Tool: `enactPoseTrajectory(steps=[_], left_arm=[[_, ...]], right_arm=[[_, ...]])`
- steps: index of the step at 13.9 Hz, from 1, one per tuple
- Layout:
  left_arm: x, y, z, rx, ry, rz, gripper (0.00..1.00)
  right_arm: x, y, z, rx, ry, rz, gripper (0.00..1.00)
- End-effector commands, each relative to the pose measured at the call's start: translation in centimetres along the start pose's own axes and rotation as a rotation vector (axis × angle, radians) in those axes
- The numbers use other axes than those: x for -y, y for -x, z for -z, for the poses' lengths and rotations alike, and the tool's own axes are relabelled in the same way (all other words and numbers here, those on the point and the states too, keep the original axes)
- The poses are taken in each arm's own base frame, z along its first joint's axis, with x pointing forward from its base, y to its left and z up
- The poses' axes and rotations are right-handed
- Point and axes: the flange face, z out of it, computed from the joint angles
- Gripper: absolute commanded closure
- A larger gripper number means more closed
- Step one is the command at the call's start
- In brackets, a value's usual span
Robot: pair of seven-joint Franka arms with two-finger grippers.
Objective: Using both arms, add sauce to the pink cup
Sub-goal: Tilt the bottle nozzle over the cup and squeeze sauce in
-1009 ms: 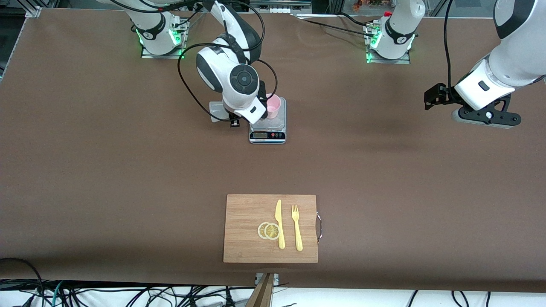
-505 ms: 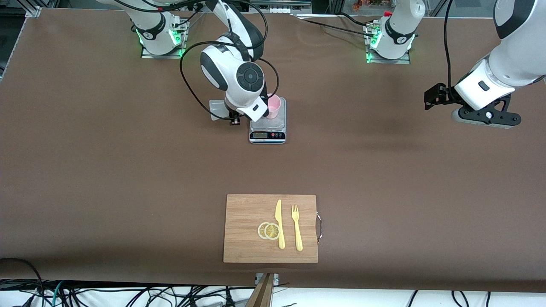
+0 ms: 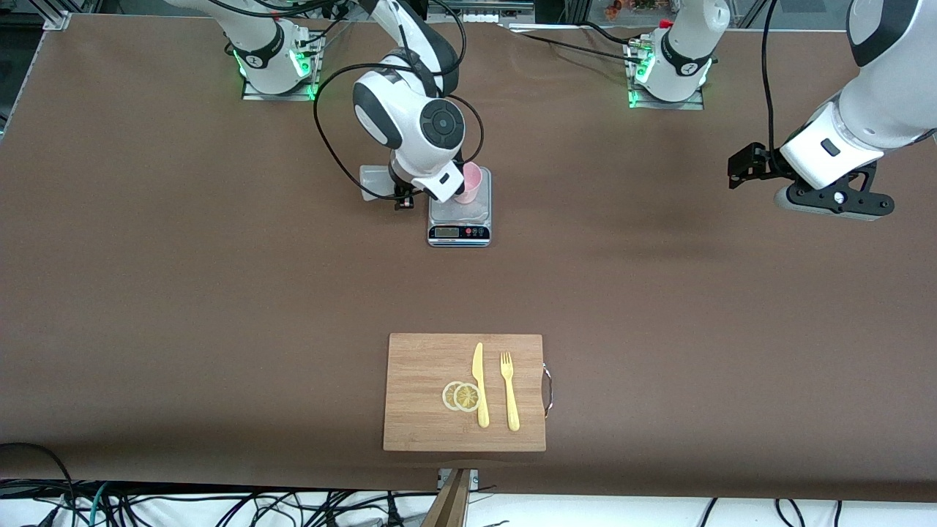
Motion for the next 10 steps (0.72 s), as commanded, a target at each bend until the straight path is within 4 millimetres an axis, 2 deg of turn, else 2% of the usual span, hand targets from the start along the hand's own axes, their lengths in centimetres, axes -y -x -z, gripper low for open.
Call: enactPoseTrajectory(steps=[1, 10], left_arm=[[-0.08, -0.21, 0.45, 0.014, -0.002, -0.016, 0.0], [-0.08, -0.21, 0.45, 0.014, -0.002, -0.016, 0.0]], right_arm=[[0.43, 0.23, 0.83, 0.035, 0.014, -0.006, 1.0], [0.67, 0.01, 1.09, 0.048, 0.021, -0.001, 1.0]])
